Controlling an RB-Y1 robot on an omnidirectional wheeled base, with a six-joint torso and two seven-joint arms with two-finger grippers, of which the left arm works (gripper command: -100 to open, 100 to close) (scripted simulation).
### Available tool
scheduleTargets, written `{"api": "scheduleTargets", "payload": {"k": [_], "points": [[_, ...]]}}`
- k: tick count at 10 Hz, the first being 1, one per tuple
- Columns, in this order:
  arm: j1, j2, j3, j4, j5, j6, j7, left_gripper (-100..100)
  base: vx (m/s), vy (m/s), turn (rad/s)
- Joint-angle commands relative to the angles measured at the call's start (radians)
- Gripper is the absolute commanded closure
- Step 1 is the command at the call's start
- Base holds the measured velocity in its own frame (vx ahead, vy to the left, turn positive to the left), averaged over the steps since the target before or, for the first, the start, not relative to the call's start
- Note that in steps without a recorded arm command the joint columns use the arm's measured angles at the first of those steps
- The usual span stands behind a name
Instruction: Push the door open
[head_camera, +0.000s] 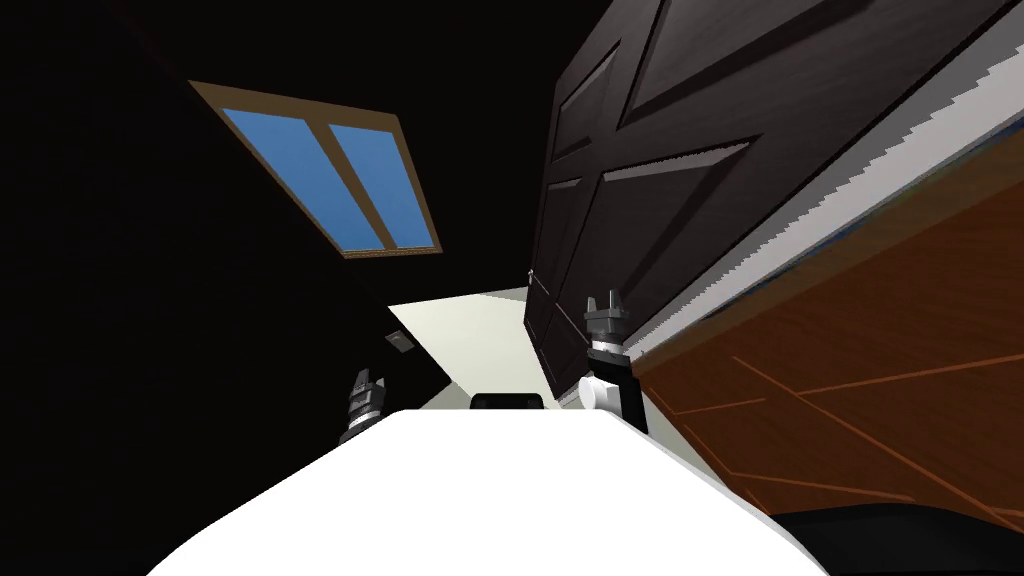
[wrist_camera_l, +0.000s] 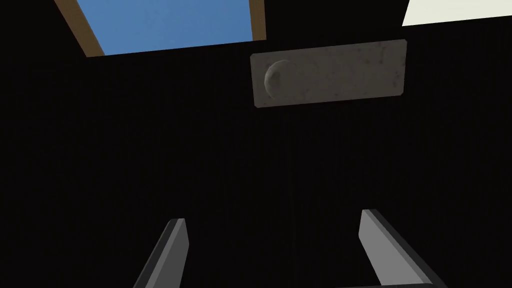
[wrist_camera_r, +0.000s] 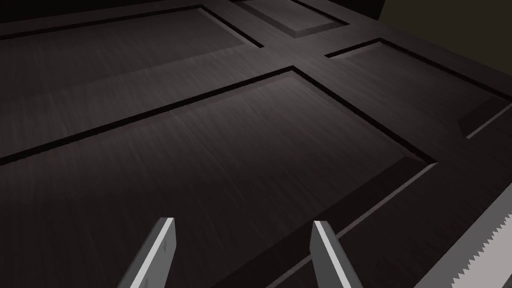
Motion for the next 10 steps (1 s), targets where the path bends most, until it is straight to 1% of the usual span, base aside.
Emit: {"api": "scheduleTargets", "payload": {"k": [1,2,4,6,8,9,10], "points": [[-0.009,0.006,0.0,0.006,0.004,-0.003,-0.013,-100,0.18,0.203,-0.002],[-0.014,0.006,0.001,0.012,0.006,-0.006,-0.02,-100,0.2,0.181,-0.002],[-0.024,-0.002,0.002,0.023,0.011,-0.011,-0.033,-100,0.189,0.134,-0.006],[-0.033,-0.019,0.003,0.032,0.015,-0.016,-0.044,-100,0.167,0.083,-0.012],[-0.04,-0.043,0.004,0.04,0.019,-0.02,-0.053,-100,0.192,0.015,0.005],[-0.038,-0.032,0.006,0.041,0.019,-0.016,-0.05,-100,0.078,0.013,0.02],[-0.038,-0.032,0.006,0.041,0.019,-0.016,-0.05,100,-0.016,-0.007,-0.019]]}}
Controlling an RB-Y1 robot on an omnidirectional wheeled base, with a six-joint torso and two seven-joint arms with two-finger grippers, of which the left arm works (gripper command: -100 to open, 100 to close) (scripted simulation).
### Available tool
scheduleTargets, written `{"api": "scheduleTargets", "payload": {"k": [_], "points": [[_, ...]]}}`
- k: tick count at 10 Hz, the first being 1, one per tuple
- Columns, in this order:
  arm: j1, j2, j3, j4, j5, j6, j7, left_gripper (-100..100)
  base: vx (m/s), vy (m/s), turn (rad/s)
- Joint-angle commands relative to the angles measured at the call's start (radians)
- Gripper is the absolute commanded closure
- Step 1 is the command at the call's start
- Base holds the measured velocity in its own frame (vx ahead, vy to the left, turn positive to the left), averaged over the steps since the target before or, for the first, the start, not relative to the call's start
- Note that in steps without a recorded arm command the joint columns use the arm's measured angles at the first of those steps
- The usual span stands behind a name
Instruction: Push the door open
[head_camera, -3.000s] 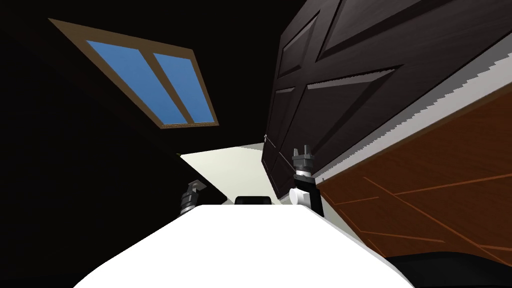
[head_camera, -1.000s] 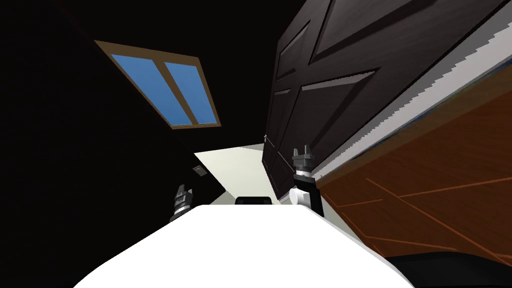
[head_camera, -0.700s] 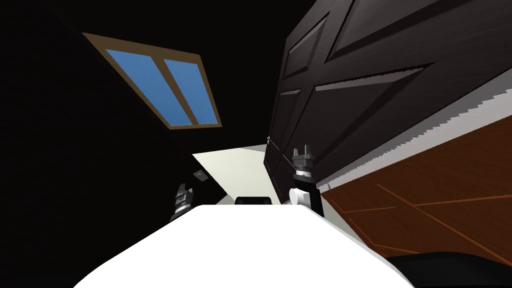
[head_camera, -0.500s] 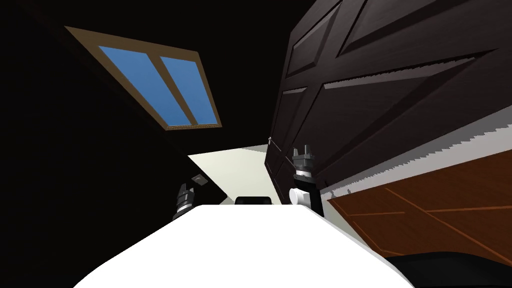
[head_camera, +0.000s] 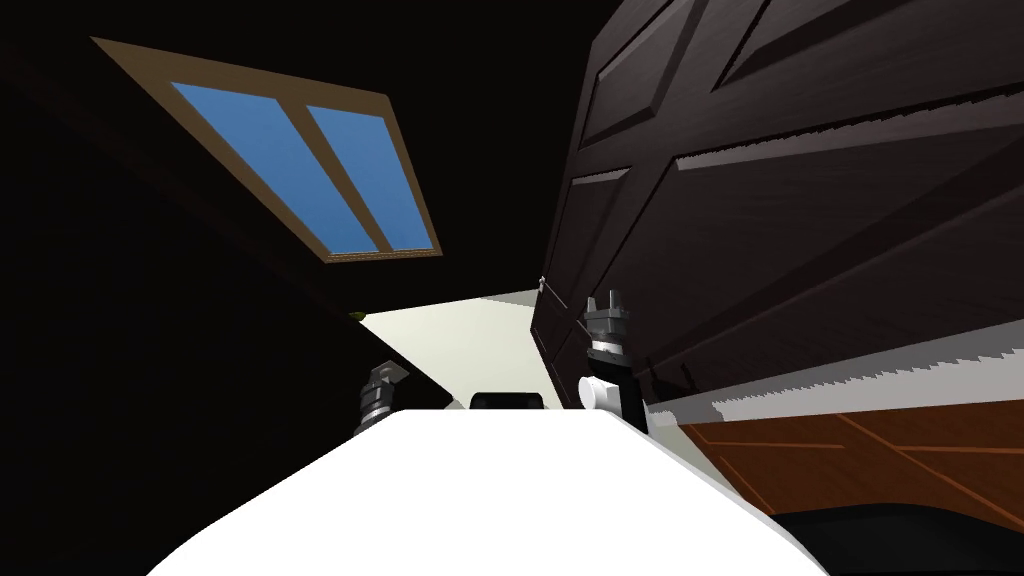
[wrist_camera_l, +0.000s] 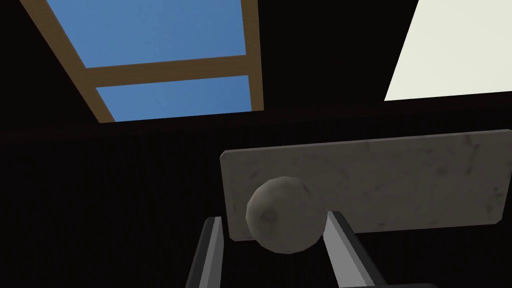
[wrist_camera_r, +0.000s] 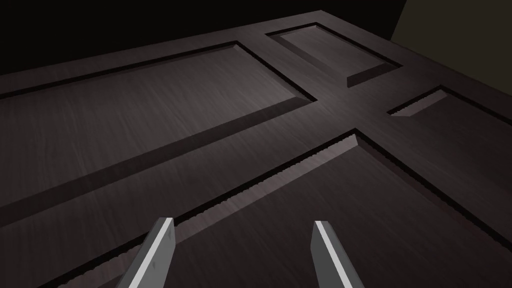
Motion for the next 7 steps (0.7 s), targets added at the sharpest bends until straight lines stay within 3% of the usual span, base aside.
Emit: {"api": "scheduleTargets", "payload": {"k": [1,5,6,7], "points": [[0.0,0.0,0.0,-0.001,0.0,0.0,0.001,100,-0.03,-0.005,-0.006],[0.0,0.0,0.0,-0.001,0.0,0.0,0.001,100,-0.007,0.0,-0.004],[0.002,0.01,0.008,0.004,0.025,0.008,-0.014,100,0.083,0.024,-0.031],[0.002,0.013,0.011,0.004,0.032,0.009,-0.018,100,0.151,0.07,-0.019]]}}
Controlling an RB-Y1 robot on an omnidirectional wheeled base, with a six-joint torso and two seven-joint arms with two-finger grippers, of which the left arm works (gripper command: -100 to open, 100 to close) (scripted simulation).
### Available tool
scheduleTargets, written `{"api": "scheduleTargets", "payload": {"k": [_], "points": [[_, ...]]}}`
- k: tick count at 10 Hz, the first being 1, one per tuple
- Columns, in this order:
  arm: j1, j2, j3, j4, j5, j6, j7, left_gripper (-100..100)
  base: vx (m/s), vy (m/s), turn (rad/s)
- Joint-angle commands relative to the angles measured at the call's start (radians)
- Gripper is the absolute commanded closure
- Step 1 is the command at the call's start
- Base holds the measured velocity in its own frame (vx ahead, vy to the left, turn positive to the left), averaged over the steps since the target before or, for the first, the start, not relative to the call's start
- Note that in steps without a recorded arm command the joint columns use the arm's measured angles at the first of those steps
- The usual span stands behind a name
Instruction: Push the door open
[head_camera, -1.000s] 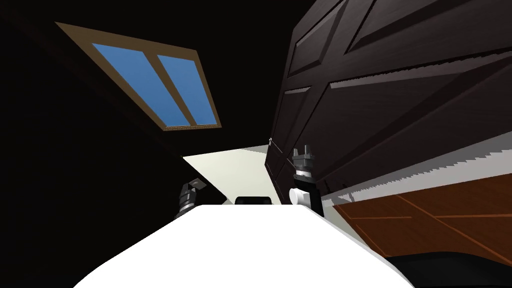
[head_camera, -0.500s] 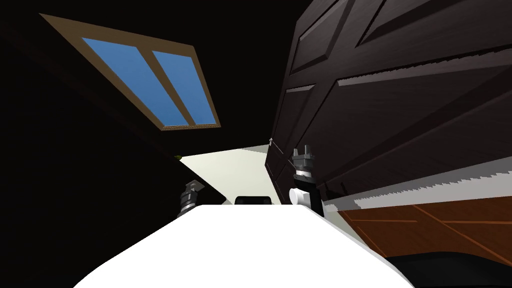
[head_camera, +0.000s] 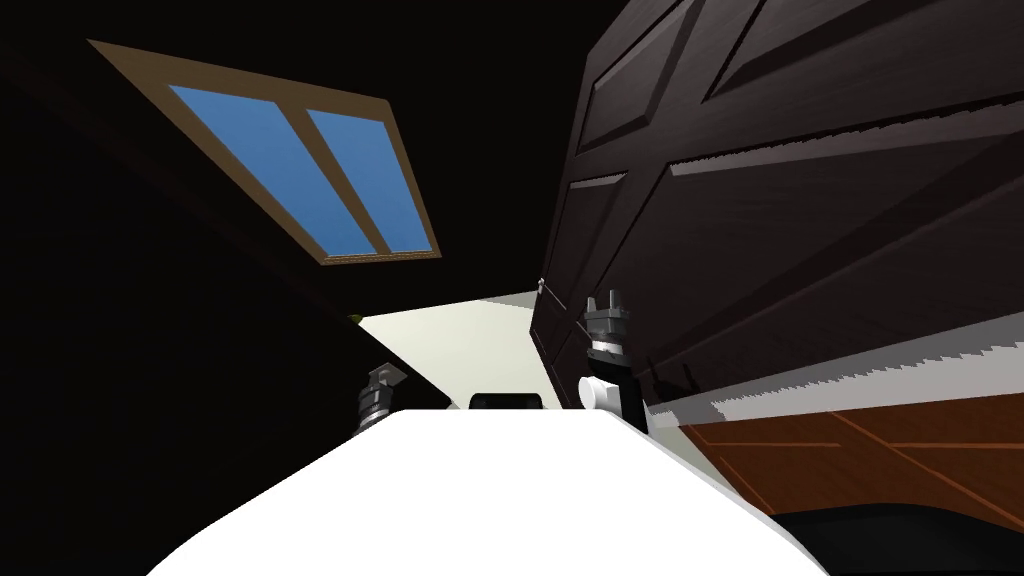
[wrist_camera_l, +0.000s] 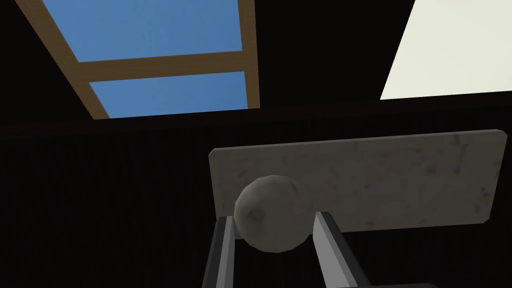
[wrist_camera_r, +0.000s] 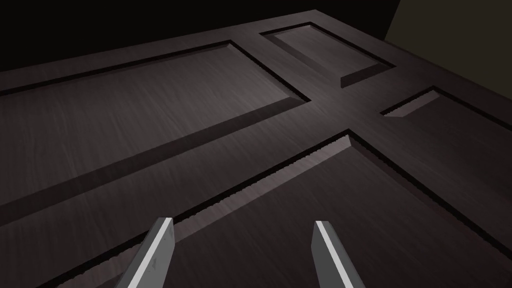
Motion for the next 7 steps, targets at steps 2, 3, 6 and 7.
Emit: {"api": "scheduleTargets", "payload": {"k": [2,3,6,7], "points": [[0.003,0.014,0.013,-0.023,0.027,0.009,-0.012,100,0.164,0.066,-0.002],[0.003,0.014,0.013,-0.023,0.027,0.009,-0.012,100,0.059,0.037,0.0],[0.007,0.035,0.041,-0.019,0.099,0.02,-0.051,100,0.132,0.059,-0.03],[0.007,0.035,0.041,-0.019,0.099,0.02,-0.051,100,0.12,0.067,-0.015]]}}
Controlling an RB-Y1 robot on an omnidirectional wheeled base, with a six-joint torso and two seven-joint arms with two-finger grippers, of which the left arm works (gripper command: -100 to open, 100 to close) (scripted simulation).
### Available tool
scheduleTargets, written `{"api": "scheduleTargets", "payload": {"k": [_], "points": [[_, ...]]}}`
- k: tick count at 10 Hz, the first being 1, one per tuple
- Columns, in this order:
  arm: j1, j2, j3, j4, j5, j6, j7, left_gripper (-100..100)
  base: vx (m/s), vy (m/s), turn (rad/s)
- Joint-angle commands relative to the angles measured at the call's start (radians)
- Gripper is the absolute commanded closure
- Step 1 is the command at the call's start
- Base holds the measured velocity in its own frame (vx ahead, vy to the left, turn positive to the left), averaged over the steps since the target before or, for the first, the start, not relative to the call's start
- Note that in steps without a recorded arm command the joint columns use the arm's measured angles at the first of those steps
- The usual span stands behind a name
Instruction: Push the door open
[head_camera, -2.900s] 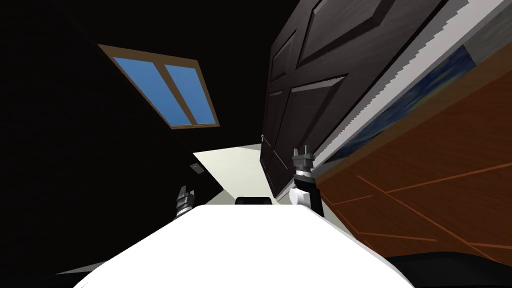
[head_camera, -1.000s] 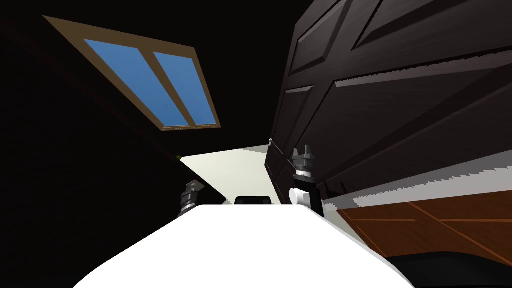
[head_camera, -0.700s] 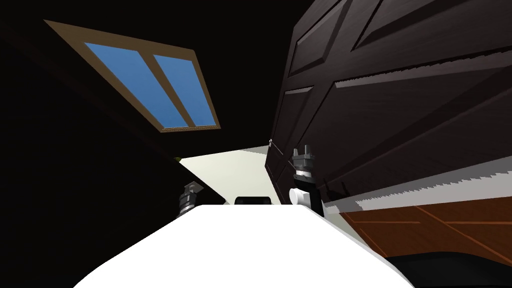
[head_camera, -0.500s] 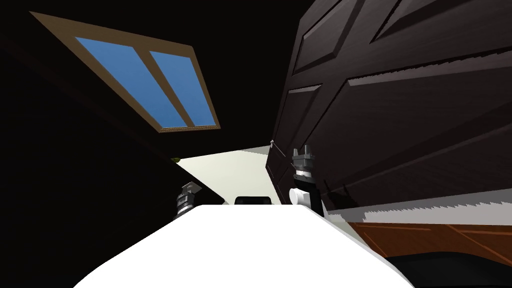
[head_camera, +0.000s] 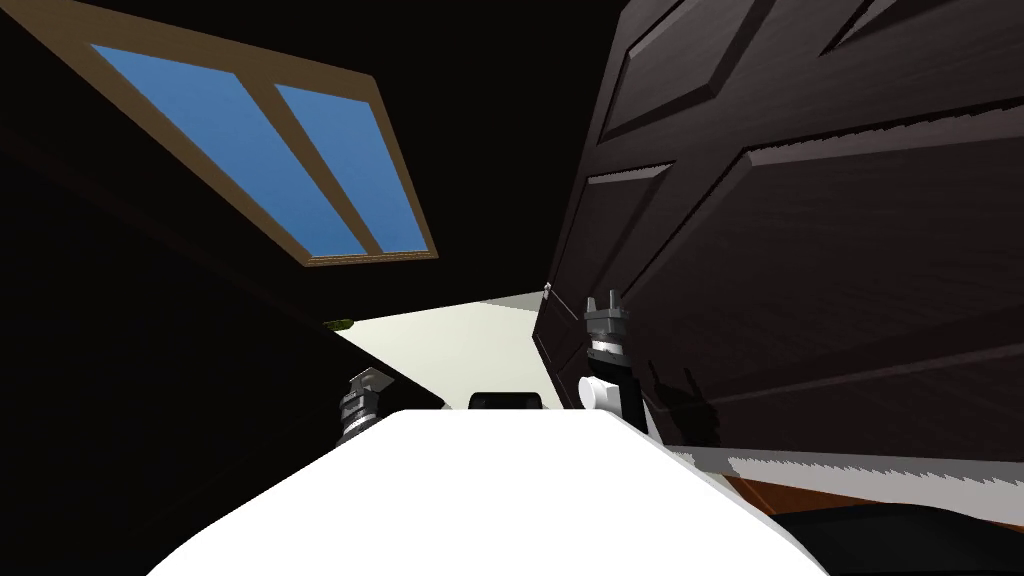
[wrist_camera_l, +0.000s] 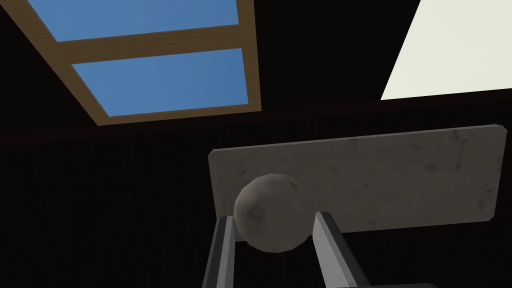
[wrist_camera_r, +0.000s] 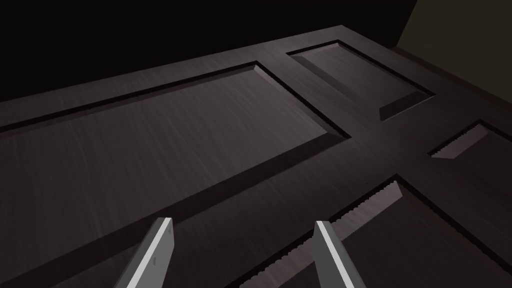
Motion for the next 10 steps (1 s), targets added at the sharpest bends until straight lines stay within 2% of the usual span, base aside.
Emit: {"api": "scheduleTargets", "payload": {"k": [1,2,3,10], "points": [[0.011,0.002,0.005,-0.029,0.006,0.001,0.003,100,0.053,0.051,-0.003],[0.011,0.002,0.005,-0.029,0.006,0.001,0.003,100,0.01,0.022,-0.008],[0.012,0.008,0.016,-0.027,0.034,0.005,-0.013,100,0.045,0.035,-0.022],[0.019,0.021,0.06,-0.022,0.145,0.022,-0.074,100,0.108,0.072,-0.021]]}}
